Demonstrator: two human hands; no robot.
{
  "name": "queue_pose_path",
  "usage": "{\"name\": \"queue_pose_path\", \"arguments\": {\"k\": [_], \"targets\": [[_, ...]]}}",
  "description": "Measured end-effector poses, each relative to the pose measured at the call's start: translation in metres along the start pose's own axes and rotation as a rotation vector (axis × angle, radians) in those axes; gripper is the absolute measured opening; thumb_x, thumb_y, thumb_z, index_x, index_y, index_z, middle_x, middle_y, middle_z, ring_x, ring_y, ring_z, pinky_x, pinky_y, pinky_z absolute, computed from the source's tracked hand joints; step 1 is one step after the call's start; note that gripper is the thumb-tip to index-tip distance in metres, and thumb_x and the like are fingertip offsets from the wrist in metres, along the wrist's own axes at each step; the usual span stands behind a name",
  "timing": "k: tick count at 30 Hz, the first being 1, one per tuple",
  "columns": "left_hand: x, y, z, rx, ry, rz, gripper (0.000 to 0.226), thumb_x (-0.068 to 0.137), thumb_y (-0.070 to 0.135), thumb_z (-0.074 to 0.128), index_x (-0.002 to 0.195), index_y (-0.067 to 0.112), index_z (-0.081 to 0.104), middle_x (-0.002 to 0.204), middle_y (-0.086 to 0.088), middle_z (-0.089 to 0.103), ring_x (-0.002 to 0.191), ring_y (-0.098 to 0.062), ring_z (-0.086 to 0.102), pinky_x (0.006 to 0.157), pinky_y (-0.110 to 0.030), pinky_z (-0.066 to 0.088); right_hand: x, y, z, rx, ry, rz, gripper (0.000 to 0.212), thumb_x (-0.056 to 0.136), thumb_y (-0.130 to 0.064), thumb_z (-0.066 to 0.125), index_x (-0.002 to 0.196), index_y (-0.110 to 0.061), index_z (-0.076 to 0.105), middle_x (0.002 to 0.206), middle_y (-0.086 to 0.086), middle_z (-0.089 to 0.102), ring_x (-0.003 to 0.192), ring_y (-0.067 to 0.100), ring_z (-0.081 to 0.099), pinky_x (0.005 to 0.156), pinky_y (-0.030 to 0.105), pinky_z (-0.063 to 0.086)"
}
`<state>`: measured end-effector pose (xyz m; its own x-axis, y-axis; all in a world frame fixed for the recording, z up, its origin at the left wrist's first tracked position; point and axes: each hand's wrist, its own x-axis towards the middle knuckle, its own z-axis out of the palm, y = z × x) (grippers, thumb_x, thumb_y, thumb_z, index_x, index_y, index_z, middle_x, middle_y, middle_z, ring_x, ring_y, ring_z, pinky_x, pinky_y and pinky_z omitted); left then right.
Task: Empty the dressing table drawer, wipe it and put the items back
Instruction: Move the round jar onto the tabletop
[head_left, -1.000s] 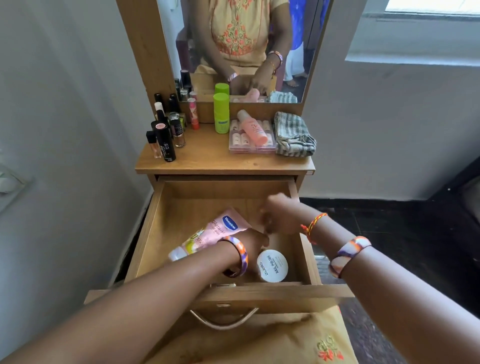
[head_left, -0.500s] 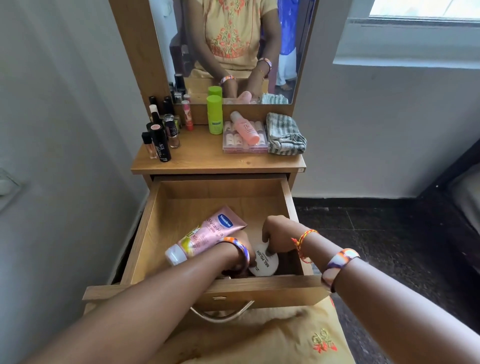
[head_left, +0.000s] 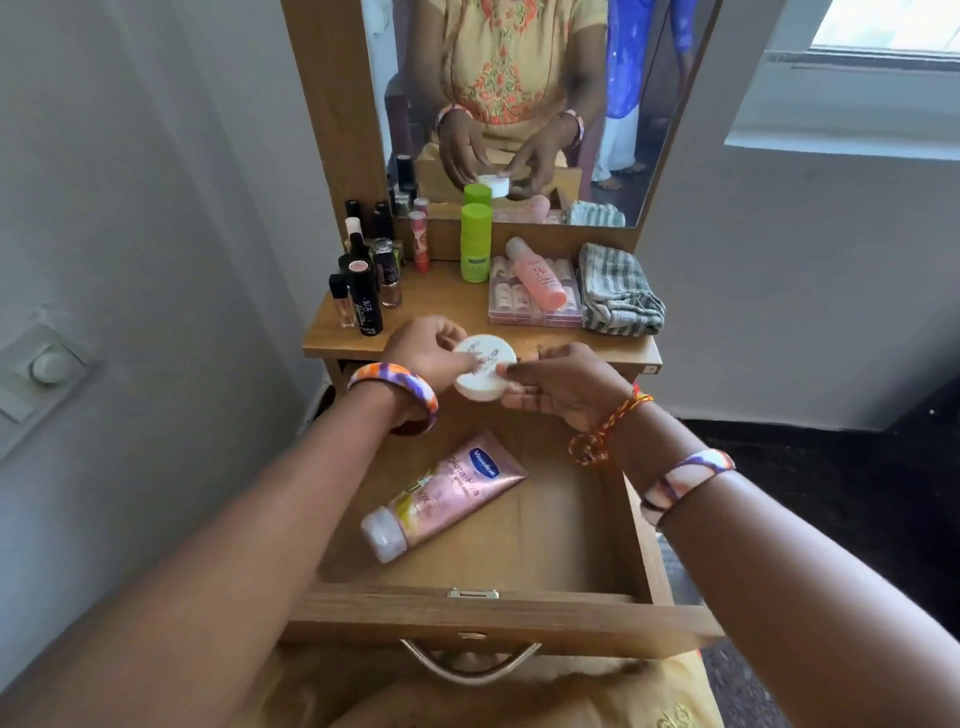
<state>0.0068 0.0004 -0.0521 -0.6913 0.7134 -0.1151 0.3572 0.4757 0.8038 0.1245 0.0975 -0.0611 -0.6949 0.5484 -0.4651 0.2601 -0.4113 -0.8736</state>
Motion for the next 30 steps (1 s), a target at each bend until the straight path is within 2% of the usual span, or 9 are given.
{"name": "queue_pose_path", "arguments": {"k": [3,6,8,12,16,21,25,27,30], "targets": [[0.005,-0.009,-0.005,-0.101,0.153,-0.080,0.035,0.079,0.012,0.071,0.112,0.005,0.061,0.105,-0.007,0.062,0.097,-0.019,0.057,0.087,-0.029,0.046,0.017,-0.003,0.021,0.168,0.043,-0.009,0.032,0.082,0.005,0.064,0.108,0.015,0.050,0.062,0.014,0.067,0.042,0.012,0.064,0.052,0.025,0.057],[0.004,-0.019,-0.001,-0.153,0.185,-0.169,0.045,0.078,0.013,0.073,0.119,0.005,0.056,0.118,-0.009,0.061,0.110,-0.026,0.059,0.097,-0.036,0.048,0.030,-0.004,0.037,0.183,0.150,-0.022,0.041,0.081,0.001,0.068,0.114,0.018,0.049,0.061,0.015,0.067,0.043,0.014,0.062,0.052,0.021,0.054],[0.004,-0.022,0.003,-0.264,0.144,-0.227,0.048,0.079,0.009,0.072,0.122,0.003,0.052,0.113,-0.010,0.062,0.107,-0.027,0.061,0.097,-0.041,0.049,0.033,-0.005,0.043,0.205,0.189,-0.052,0.042,0.081,0.001,0.068,0.115,0.018,0.050,0.083,0.020,0.067,0.044,0.013,0.062,0.052,0.020,0.055],[0.007,-0.014,0.006,-0.526,0.084,-0.297,0.039,0.084,-0.003,0.063,0.121,-0.007,0.054,0.103,-0.018,0.063,0.088,-0.026,0.062,0.096,-0.042,0.051,0.034,-0.005,0.043,0.274,0.170,-0.082,0.041,0.082,0.004,0.065,0.117,0.019,0.048,0.108,0.029,0.063,0.073,0.027,0.067,0.060,0.026,0.059],[0.010,-0.001,0.008,-0.795,0.135,-0.351,0.036,0.085,-0.013,0.055,0.120,-0.017,0.049,0.104,-0.022,0.060,0.064,-0.015,0.056,0.071,-0.022,0.051,0.040,-0.009,0.041,0.155,0.140,-0.027,0.030,0.088,0.002,0.059,0.114,0.014,0.053,0.073,0.018,0.063,0.043,0.014,0.065,0.073,0.032,0.059],[0.015,0.004,0.007,-0.862,0.109,-0.365,0.035,0.087,-0.016,0.050,0.121,-0.019,0.047,0.109,-0.022,0.061,0.067,-0.016,0.066,0.050,-0.013,0.052,0.049,-0.014,0.044,0.116,0.122,0.022,0.010,0.094,0.001,0.047,0.096,0.004,0.056,0.036,0.002,0.059,0.031,0.008,0.058,0.041,0.016,0.048],[0.027,0.007,0.003,-0.864,0.119,-0.344,0.029,0.089,-0.015,0.045,0.117,-0.023,0.046,0.049,-0.009,0.066,0.032,-0.006,0.058,0.038,-0.013,0.049,0.048,-0.018,0.047,0.228,0.071,0.002,0.015,0.094,0.004,0.045,0.106,0.007,0.054,0.057,0.009,0.061,0.035,0.008,0.059,0.039,0.016,0.051],[0.034,0.011,0.000,-0.857,0.163,-0.364,0.030,0.090,-0.014,0.044,0.120,-0.021,0.046,0.062,-0.016,0.065,0.048,-0.013,0.066,0.047,-0.015,0.051,0.046,-0.018,0.047,0.274,0.047,-0.023,0.021,0.093,0.005,0.046,0.113,0.008,0.052,0.067,0.011,0.060,0.040,0.008,0.060,0.043,0.015,0.052],[0.049,0.011,0.000,-0.928,0.193,-0.401,0.036,0.090,-0.015,0.043,0.126,-0.017,0.043,0.121,-0.030,0.056,0.111,-0.034,0.061,0.087,-0.030,0.050,0.044,-0.015,0.043,0.320,0.019,-0.079,0.014,0.092,0.004,0.048,0.105,0.003,0.054,0.071,0.010,0.062,0.043,0.007,0.061,0.043,0.015,0.052]]}}
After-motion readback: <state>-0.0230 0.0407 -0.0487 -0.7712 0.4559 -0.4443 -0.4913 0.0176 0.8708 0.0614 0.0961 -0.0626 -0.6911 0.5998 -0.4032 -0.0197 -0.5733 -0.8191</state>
